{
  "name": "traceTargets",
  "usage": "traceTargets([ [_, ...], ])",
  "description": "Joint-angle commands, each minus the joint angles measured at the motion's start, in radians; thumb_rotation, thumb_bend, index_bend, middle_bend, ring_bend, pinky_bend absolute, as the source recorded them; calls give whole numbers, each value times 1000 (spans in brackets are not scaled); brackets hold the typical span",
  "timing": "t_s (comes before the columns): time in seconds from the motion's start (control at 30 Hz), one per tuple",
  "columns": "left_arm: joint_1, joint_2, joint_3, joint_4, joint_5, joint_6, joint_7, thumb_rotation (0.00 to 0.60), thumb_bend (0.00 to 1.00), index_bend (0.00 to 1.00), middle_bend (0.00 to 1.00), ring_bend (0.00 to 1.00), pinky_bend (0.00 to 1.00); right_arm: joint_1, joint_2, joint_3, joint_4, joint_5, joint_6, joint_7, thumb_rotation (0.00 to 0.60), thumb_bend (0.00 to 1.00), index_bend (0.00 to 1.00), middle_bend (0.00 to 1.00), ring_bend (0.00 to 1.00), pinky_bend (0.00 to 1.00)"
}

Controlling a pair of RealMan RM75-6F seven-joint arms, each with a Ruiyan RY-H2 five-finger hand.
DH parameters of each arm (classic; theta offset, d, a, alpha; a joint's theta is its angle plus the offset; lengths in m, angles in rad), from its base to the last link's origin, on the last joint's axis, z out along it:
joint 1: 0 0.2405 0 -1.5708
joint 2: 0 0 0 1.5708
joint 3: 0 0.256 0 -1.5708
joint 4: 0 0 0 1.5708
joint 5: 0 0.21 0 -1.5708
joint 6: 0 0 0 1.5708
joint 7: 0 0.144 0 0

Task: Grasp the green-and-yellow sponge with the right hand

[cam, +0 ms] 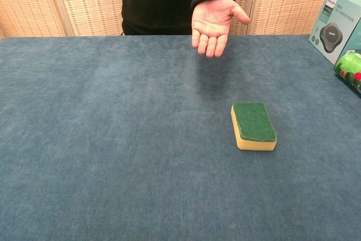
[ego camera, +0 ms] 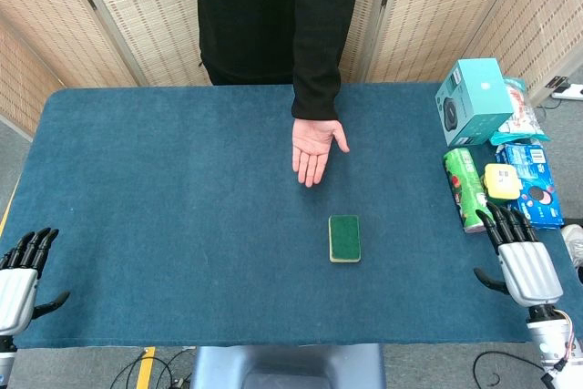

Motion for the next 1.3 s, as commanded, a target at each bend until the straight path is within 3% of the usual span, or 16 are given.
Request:
traceTargets([
  [0.03,-1,-3,1,-1,-2,-4,5,600,201,0,105,110,247,1,1,-2,0,0,-4,3,600,144,0,0,0,0],
  [0.13,-10,-7,-2,1,-9,-20,7,600,201,0,105,110,247,15,6,-10,7,-22,-24,32,600,143,0,0,0,0],
  [0.37,-41,-18,-34,27,-85,-85,2,600,201,0,105,110,247,176,95,-91,33,-258,-208,199,600,158,0,0,0,0],
  [0.57,-45,-26,-67,43,-158,-97,-5,600,201,0,105,110,247,317,131,-85,17,-331,-343,214,600,171,0,0,0,0],
  [0.87,-43,-6,-87,47,-222,-124,-58,600,201,0,105,110,247,433,-15,-75,122,-303,-468,296,600,172,0,0,0,0],
  [1.3,-31,50,-102,66,-226,-131,-211,600,201,0,105,110,247,562,-199,-48,222,-246,-589,260,600,176,0,0,0,0],
])
